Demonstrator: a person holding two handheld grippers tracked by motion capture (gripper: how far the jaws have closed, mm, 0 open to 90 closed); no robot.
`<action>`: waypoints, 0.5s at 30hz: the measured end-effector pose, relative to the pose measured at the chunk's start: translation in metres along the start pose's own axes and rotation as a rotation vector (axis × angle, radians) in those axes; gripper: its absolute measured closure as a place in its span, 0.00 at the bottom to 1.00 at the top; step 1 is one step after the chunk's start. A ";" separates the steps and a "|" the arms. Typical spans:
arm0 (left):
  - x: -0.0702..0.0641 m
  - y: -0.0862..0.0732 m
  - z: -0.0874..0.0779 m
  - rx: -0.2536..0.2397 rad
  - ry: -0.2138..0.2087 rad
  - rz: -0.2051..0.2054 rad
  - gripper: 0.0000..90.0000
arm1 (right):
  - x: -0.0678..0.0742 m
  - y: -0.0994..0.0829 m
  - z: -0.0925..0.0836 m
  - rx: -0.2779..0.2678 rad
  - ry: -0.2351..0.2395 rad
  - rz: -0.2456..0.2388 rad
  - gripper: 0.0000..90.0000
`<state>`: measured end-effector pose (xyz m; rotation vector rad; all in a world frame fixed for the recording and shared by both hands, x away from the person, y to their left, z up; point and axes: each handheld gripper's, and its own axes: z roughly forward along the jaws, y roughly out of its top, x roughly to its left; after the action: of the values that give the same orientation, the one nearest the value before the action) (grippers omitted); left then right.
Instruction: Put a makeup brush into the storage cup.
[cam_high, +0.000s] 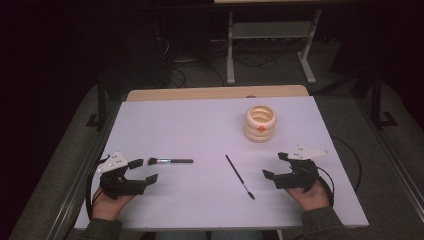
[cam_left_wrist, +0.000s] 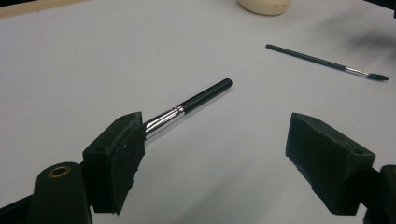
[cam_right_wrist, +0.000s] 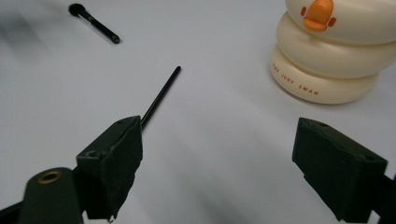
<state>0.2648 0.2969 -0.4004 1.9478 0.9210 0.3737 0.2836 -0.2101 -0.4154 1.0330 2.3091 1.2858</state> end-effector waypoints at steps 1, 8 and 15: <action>0.000 0.000 0.000 0.000 -0.001 0.001 0.22 | 0.000 0.000 0.000 0.000 0.000 0.000 0.17; -0.002 -0.001 0.001 0.007 -0.004 0.009 0.22 | 0.000 0.000 0.001 0.001 0.002 0.004 0.17; -0.001 0.000 0.001 0.008 -0.005 0.012 0.22 | 0.000 0.002 0.001 -0.008 0.009 0.006 0.18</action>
<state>0.2645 0.2959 -0.4007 1.9616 0.9090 0.3729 0.2848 -0.2091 -0.4145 1.0344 2.3076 1.3031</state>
